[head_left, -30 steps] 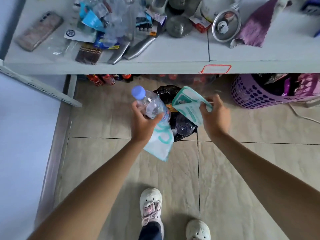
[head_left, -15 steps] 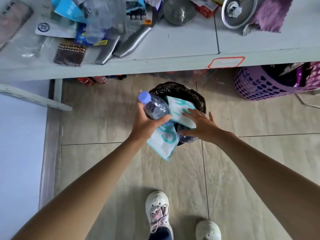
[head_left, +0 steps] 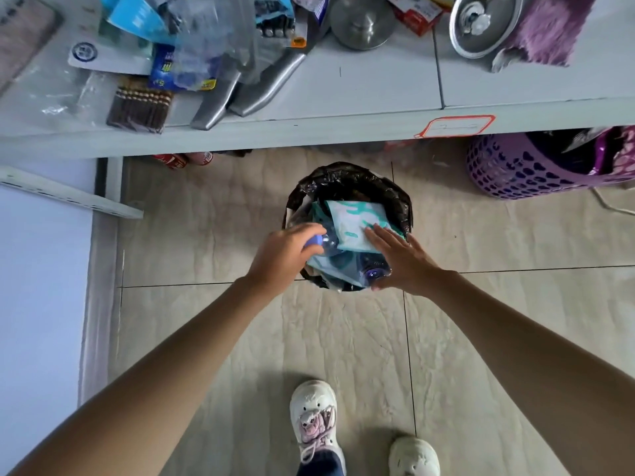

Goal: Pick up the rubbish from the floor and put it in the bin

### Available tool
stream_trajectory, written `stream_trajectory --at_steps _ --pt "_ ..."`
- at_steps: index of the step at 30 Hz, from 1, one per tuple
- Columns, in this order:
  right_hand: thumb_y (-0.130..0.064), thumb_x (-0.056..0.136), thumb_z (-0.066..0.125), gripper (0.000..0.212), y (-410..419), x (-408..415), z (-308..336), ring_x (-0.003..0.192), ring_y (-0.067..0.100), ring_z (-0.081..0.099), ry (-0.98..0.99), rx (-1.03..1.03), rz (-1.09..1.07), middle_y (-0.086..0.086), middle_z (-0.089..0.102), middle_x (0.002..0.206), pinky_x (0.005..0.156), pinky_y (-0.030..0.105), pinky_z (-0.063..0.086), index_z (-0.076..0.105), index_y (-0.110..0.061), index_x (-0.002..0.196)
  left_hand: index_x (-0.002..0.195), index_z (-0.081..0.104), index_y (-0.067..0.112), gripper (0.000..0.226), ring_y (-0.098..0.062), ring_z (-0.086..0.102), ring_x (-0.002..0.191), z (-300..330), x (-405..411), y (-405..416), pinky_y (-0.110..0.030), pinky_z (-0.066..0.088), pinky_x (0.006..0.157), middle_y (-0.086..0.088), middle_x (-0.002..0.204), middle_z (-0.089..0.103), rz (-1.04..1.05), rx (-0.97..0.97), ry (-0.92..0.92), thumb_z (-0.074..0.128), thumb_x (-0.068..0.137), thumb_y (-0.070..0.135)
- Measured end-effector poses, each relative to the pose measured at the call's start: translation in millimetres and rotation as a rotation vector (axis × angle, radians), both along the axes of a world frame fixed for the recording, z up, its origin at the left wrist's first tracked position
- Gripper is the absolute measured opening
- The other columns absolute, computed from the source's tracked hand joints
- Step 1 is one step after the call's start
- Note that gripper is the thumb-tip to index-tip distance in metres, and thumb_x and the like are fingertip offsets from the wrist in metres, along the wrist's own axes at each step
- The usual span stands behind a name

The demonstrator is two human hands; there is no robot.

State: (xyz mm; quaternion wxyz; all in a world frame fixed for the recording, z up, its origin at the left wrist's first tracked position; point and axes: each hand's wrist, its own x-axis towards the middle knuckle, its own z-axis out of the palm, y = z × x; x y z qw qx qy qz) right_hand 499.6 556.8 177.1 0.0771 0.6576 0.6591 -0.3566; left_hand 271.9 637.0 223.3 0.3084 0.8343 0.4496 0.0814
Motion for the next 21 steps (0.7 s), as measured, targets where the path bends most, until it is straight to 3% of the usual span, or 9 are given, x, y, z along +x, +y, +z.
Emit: stream_trajectory --at_steps 3,7,12,16,21 --pt "-0.043 0.071 0.076 0.110 1.4 1.3 -7.1 0.149 0.021 0.009 0.066 -0.002 -0.004 0.005 0.007 0.162 0.120 0.036 0.014 0.007 -0.018 0.153 0.111 0.070 0.010 0.030 -0.020 0.070 0.103 -15.9 4.9 -8.8 -0.031 0.054 0.082 -0.001 0.118 0.072 -0.037 -0.018 0.021 0.068 0.082 0.020" --pt "-0.041 0.072 0.077 0.108 8.3 -7.0 -14.0 0.149 0.024 0.008 0.125 -0.049 -0.055 0.009 0.007 0.162 0.120 0.036 0.015 0.008 -0.014 0.152 0.117 0.067 0.014 0.035 -0.017 0.067 0.109 -35.5 8.0 -17.7 -0.030 0.051 0.087 0.002 0.126 0.067 0.009 -0.068 0.114 0.067 0.082 0.020" --pt "-0.049 0.069 0.077 0.119 20.7 -12.5 -13.0 0.149 0.025 0.005 0.034 -0.117 -0.009 0.010 0.001 0.162 0.119 0.038 0.013 0.001 -0.011 0.152 0.125 0.060 0.020 0.041 -0.017 0.061 0.118 -39.7 4.3 -14.9 -0.027 0.044 0.093 0.006 0.134 0.061 -0.012 -0.092 0.163 0.064 0.085 0.029" --pt "-0.061 0.063 0.074 0.127 17.7 -11.0 5.9 0.149 0.025 -0.004 -0.051 -0.089 -0.088 0.005 -0.008 0.162 0.120 0.048 0.004 -0.006 -0.018 0.152 0.140 0.044 0.019 0.063 -0.019 0.043 0.135 -22.1 0.3 -5.7 -0.033 0.033 0.109 0.000 0.148 0.045 -0.122 -0.036 0.236 0.062 0.084 0.043" --pt "-0.065 0.072 0.063 0.112 9.5 -1.1 48.4 0.149 0.026 -0.007 -0.135 -0.018 -0.159 0.005 -0.010 0.162 0.120 0.047 0.001 -0.001 -0.019 0.152 0.143 0.041 0.012 0.060 -0.020 0.035 0.141 18.8 -5.9 2.4 -0.037 0.030 0.113 -0.008 0.154 0.036 -0.105 0.071 0.293 0.048 0.093 0.044"
